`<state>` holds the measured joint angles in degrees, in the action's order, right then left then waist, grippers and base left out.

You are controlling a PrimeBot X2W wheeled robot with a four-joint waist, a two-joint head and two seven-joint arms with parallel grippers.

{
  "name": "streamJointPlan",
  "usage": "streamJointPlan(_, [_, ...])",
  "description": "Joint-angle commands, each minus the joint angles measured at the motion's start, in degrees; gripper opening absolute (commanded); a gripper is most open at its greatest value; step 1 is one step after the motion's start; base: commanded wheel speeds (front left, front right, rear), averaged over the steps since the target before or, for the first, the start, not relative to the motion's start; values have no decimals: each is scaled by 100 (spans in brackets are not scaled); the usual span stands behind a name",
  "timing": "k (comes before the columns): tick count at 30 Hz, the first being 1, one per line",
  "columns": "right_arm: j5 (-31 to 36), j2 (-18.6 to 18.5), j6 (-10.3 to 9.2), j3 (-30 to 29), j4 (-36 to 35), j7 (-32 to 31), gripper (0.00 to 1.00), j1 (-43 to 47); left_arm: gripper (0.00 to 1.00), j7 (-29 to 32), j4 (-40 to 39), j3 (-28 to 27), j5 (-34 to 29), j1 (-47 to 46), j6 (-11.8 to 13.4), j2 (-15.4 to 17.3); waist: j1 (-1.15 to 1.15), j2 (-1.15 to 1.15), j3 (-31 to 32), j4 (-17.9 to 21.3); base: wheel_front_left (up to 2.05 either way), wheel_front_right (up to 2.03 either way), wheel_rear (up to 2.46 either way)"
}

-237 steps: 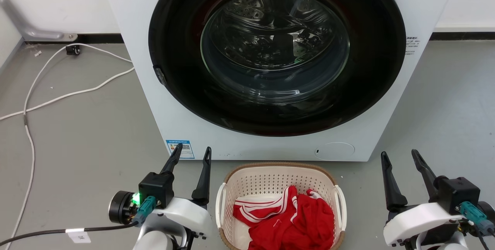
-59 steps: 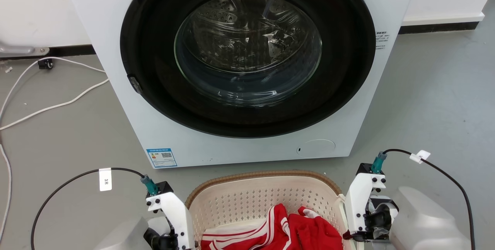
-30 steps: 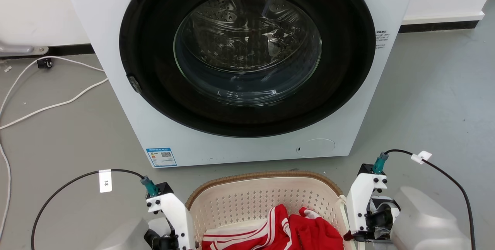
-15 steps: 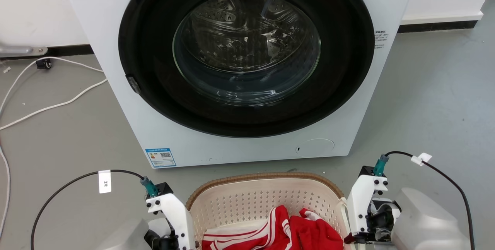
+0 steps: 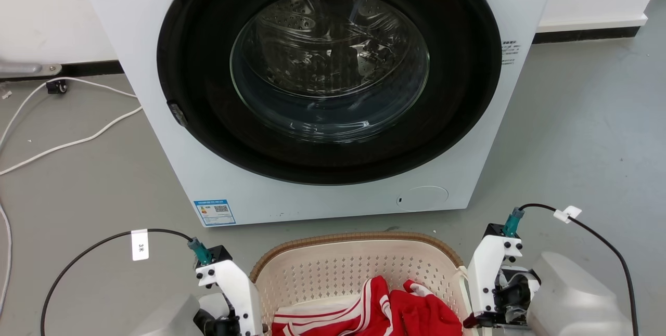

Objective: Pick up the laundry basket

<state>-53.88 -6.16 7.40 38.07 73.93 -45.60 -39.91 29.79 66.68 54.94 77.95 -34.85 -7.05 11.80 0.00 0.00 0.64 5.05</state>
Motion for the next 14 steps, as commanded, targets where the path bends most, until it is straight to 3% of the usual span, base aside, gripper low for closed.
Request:
streamJointPlan(1, [15, 63, 16, -33, -11, -17, 0, 50, 0, -44, -67, -30, 90, 19, -80, -59, 0, 0, 2, 5, 0, 0, 0])
streamJointPlan(14, [115, 95, 16, -200, -12, -36, 0, 78, 0, -72, -70, 7, 136, 36, -80, -41, 0, 0, -5, 22, 0, 0, 0])
